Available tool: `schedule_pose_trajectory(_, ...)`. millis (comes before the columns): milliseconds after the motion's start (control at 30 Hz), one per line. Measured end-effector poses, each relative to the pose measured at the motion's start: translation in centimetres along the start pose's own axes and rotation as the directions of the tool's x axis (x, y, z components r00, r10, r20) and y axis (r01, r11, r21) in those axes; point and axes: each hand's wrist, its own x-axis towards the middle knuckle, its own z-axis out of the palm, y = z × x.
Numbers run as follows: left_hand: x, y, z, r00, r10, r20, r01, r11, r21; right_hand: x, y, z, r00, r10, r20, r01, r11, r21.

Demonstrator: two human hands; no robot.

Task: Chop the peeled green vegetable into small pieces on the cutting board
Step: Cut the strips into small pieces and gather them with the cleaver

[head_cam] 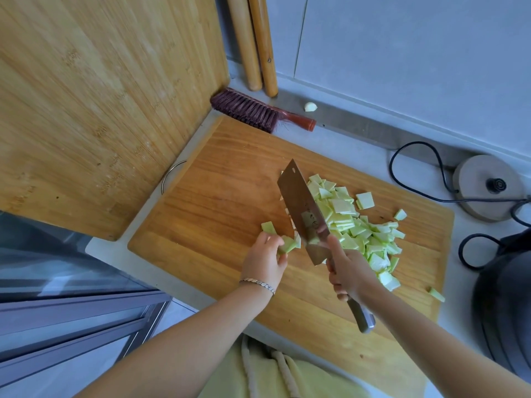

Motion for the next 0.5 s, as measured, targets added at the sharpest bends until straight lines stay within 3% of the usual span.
schedule_pose_trajectory(500,0.2,-0.7,0.5,0.975,0.209,-0.076,-0.205,0.977,0.065,-2.2,0.0,-0.5,0.999,-0.029,0.042,0.033,0.995,-0.098)
